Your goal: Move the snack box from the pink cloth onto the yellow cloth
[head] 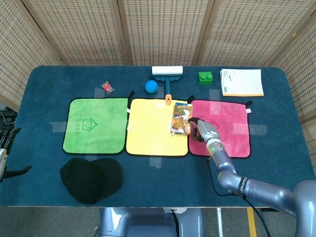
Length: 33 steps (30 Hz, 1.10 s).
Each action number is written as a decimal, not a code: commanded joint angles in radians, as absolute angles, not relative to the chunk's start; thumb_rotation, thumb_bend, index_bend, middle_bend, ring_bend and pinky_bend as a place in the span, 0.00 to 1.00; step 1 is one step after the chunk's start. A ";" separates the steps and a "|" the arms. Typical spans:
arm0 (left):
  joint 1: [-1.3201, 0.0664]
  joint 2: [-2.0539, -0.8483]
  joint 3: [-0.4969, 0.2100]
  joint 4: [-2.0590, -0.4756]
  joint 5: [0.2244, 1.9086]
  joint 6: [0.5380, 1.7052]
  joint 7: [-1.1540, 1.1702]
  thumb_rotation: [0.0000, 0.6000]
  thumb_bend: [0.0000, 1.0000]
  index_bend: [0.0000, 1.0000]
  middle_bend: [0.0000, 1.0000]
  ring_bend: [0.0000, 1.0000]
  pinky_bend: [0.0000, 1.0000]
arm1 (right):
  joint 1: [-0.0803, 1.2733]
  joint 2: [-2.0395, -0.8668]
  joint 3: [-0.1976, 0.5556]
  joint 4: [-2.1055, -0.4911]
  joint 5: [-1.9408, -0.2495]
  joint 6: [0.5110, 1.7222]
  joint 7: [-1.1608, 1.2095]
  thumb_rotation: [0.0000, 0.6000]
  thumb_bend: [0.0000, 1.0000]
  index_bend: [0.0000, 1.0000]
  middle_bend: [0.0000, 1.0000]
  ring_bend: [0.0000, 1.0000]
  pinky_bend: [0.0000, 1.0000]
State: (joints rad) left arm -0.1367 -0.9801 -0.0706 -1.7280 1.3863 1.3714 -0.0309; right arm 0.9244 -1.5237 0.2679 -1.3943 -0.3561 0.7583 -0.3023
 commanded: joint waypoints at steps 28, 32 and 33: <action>-0.139 -0.976 -0.064 -1.727 1.390 1.363 -0.042 1.00 0.00 0.00 0.00 0.00 0.00 | 1.098 -1.659 0.287 -1.420 -0.341 0.821 -0.422 1.00 1.00 0.22 0.23 0.18 0.27; -0.137 -0.972 -0.066 -1.724 1.387 1.367 -0.053 1.00 0.00 0.00 0.00 0.00 0.00 | 1.098 -1.637 0.298 -1.466 -0.348 0.839 -0.421 1.00 1.00 0.22 0.23 0.18 0.26; -0.136 -0.970 -0.067 -1.724 1.387 1.369 -0.057 1.00 0.00 0.00 0.00 0.00 0.00 | 1.093 -1.623 0.302 -1.487 -0.356 0.843 -0.415 1.00 1.00 0.22 0.23 0.18 0.26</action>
State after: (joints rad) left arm -0.1368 -0.9714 -0.0663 -1.7245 1.3873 1.3675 -0.0554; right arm 1.0980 -1.6417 0.2940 -1.4601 -0.3467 0.8340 -0.4211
